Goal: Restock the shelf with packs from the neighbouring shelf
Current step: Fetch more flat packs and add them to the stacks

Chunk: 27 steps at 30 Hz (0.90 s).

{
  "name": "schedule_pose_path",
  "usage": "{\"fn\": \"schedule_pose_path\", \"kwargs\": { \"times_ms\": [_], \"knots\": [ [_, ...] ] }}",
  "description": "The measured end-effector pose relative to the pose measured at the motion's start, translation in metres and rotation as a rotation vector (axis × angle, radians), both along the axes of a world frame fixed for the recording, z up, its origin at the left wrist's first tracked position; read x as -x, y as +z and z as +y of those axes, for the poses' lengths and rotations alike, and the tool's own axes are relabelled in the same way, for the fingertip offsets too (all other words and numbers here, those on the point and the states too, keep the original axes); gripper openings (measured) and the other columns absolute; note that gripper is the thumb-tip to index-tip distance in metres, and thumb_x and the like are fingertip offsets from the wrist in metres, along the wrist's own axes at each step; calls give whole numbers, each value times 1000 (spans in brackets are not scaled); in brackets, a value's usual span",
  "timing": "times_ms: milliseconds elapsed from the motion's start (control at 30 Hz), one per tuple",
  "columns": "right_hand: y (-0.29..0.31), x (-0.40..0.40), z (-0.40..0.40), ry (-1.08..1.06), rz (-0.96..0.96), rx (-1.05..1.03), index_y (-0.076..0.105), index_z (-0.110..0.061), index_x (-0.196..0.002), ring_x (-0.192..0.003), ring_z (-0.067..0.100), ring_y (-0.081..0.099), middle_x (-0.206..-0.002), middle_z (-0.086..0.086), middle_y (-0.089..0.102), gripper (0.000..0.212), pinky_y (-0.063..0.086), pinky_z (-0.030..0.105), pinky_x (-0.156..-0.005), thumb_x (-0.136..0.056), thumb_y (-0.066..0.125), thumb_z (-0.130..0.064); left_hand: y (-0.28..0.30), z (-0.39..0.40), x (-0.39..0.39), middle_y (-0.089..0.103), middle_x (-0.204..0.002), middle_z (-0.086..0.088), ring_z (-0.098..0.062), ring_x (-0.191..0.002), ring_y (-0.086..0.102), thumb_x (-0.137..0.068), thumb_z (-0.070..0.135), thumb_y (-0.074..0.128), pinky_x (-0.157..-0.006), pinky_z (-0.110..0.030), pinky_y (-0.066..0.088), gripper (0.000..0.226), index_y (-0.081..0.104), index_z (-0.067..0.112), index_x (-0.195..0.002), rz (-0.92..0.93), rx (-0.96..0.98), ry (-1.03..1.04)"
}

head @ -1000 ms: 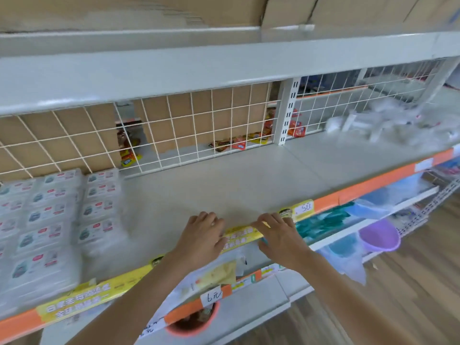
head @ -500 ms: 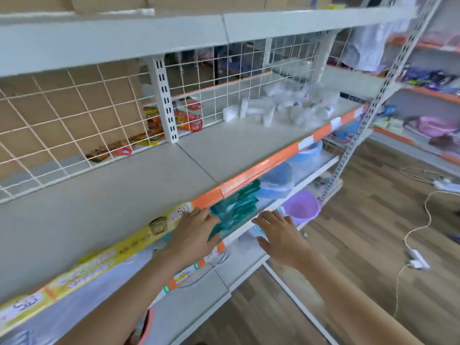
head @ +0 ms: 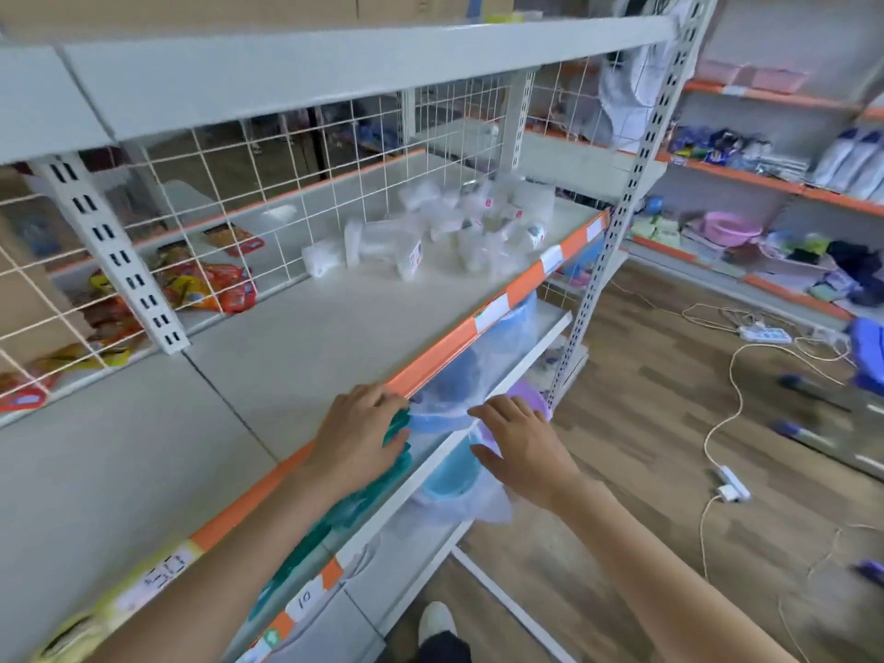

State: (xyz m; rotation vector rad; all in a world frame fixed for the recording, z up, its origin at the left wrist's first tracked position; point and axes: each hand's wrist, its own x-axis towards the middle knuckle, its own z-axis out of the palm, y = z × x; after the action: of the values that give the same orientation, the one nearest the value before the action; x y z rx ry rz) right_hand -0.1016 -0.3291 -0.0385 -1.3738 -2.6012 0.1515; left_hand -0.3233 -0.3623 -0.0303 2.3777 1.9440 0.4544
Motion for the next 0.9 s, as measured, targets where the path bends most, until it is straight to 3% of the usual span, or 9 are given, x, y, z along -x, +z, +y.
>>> {"fn": "schedule_pose_path", "kwargs": {
  "times_ms": [200, 467, 600, 800, 900],
  "knots": [
    [26, -14, 117, -3, -48, -9, 43, -18, -134, -122, 23, 38, -130, 3, 45, 46, 35, 36, -95, -91, 52, -33, 1, 101, -10, 62, -86, -1, -27, -78, 60, -72, 39, 39, -68, -35, 51, 42, 67, 18, -95, -87, -12, 60],
    [23, -2, 213, -45, 68, 20, 49, -11, -126, -115, 30, 42, -125, 9, 47, 43, 40, 42, -91, -88, 58, -30, 3, 168, -13, 63, -88, -5, -29, -80, 62, -73, 38, 37, -71, -40, 53, 45, 67, 14, -96, -103, 33, 73],
    [29, 5, 268, -70, 172, 18, 52, -2, -123, -112, 37, 41, -120, 19, 47, 46, 36, 40, -95, -84, 65, -23, 9, 184, -14, 61, -81, -3, -27, -72, 62, -72, 36, 40, -62, -37, 53, 38, 66, 15, -90, -87, 28, 105],
    [40, 27, 346, -154, 160, 12, 46, -5, -128, -121, 34, 32, -130, 18, 39, 59, 27, 37, -99, -86, 58, -45, 17, 187, -22, 58, -104, -1, -22, -98, 56, -72, 45, 21, -86, -36, 44, 61, 61, 18, -109, -65, 73, 200],
    [30, 35, 367, -211, 77, 104, 38, -10, -133, -122, 35, 33, -130, 21, 39, 68, 31, 41, -97, -84, 51, -57, 18, 190, -19, 56, -110, 2, -19, -104, 53, -80, 43, 31, -91, -32, 39, 50, 58, 20, -116, -72, 49, 262]
  ]
}}
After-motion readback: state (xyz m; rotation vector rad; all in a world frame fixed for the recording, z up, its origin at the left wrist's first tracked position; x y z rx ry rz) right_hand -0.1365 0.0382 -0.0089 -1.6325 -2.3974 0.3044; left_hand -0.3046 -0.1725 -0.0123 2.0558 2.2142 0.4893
